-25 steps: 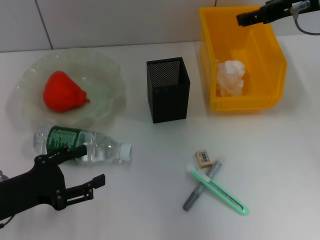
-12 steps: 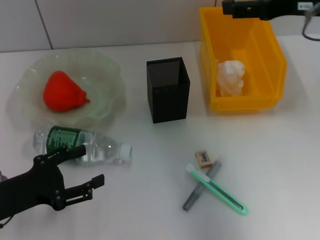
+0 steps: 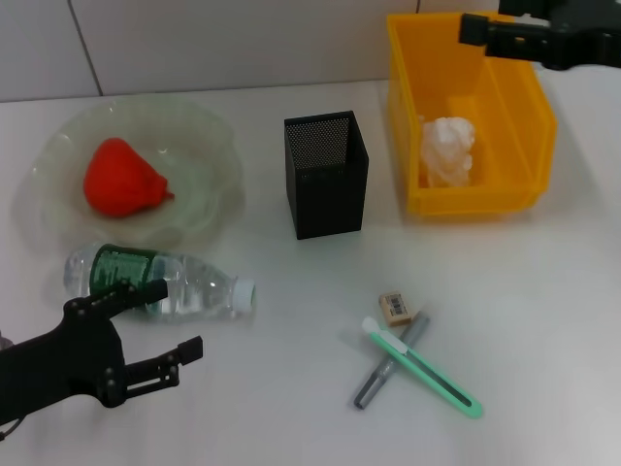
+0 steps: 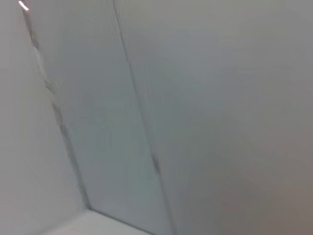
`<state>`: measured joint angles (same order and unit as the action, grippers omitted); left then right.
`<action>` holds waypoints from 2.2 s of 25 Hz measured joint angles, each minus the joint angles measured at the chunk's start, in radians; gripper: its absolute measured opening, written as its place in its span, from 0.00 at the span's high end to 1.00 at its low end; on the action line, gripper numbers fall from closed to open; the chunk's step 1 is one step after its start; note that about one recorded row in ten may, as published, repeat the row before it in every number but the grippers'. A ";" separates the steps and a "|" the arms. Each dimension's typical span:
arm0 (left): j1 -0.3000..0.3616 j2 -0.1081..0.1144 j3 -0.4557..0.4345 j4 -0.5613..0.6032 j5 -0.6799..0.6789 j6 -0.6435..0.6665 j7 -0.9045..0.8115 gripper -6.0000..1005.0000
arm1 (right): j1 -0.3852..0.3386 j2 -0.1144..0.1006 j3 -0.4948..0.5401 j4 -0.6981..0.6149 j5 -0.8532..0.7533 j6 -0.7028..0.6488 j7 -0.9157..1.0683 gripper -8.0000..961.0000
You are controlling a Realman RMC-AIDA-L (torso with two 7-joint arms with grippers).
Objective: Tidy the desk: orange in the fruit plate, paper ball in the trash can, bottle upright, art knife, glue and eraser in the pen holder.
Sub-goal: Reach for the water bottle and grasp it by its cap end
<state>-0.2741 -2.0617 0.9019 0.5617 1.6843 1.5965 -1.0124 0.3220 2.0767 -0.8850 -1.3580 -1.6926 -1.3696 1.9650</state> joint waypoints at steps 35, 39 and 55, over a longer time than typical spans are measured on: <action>-0.194 -0.004 0.316 0.601 0.335 -0.087 -0.554 0.15 | -0.072 -0.054 0.156 0.626 -0.134 -0.467 -0.650 0.12; -0.312 -0.012 0.480 0.697 0.618 -0.095 -0.747 0.15 | -0.072 -0.054 0.156 0.648 -0.134 -0.463 -0.654 0.12; -0.394 -0.017 0.685 0.671 0.752 -0.231 -0.805 0.15 | -0.072 -0.053 0.156 0.675 -0.134 -0.462 -0.667 0.12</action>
<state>-0.6678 -2.0784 1.5868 1.2330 2.4365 1.3651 -1.8175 0.2500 2.0233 -0.7287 -0.6826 -1.8270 -1.8314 1.2980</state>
